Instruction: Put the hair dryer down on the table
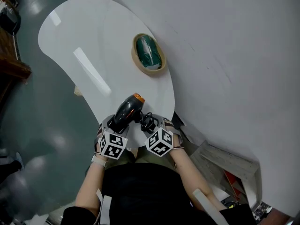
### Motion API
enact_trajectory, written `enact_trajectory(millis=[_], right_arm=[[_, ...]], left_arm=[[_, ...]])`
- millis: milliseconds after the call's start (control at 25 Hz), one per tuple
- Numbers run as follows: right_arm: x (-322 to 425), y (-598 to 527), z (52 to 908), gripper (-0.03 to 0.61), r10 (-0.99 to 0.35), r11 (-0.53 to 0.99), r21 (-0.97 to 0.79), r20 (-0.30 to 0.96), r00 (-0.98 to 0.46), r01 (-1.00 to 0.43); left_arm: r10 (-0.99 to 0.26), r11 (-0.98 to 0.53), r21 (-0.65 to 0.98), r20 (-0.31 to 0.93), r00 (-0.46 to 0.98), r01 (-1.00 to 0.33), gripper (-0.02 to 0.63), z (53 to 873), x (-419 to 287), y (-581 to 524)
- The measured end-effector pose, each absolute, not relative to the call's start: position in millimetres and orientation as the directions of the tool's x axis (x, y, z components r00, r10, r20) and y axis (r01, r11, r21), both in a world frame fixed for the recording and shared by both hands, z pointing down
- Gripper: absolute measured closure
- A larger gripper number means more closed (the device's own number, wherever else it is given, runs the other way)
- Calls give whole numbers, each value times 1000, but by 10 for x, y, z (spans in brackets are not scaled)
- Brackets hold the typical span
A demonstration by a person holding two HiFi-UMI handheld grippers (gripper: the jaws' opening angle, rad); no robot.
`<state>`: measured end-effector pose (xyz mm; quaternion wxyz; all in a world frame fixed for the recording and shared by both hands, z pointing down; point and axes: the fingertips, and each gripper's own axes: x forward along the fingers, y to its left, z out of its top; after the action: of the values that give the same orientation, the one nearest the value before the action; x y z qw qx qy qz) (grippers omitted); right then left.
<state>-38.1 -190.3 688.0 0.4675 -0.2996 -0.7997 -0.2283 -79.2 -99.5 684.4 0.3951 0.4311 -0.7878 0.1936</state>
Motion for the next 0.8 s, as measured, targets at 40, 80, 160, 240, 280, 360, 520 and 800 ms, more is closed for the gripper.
enact_trajectory(millis=[40,80,160,240,280,360,520,800], right_arm=[[-383,-1920,6908,313,270,708,80,887,-374,701],[-383,-1935,6937,313,273,700,76,890,-364,710],[-390,-1967,6996,313,277,684,69,896,-346,726],[-411,-1999,7057,313,279,669,64,902,-329,741],[-419,-2014,7087,313,280,663,60,905,-321,746],[-419,-2043,7143,313,281,652,50,911,-303,757],[-407,-2072,7233,311,283,636,34,919,-274,771],[-413,-2086,7315,310,280,617,42,921,-270,786]], left_arm=[[-523,563,44,792,-315,-825,296,6878,-784,-1008],[-519,573,52,795,-313,-818,296,6911,-774,-1020],[-513,591,65,800,-312,-804,296,6976,-760,-1041],[-506,606,77,805,-309,-792,296,7044,-763,-1064],[-504,613,84,808,-306,-786,296,7077,-764,-1076],[-499,623,96,813,-300,-777,296,7137,-753,-1098],[-491,637,116,823,-285,-762,295,7235,-722,-1121],[-472,649,123,839,-270,-751,295,7316,-706,-1131]])
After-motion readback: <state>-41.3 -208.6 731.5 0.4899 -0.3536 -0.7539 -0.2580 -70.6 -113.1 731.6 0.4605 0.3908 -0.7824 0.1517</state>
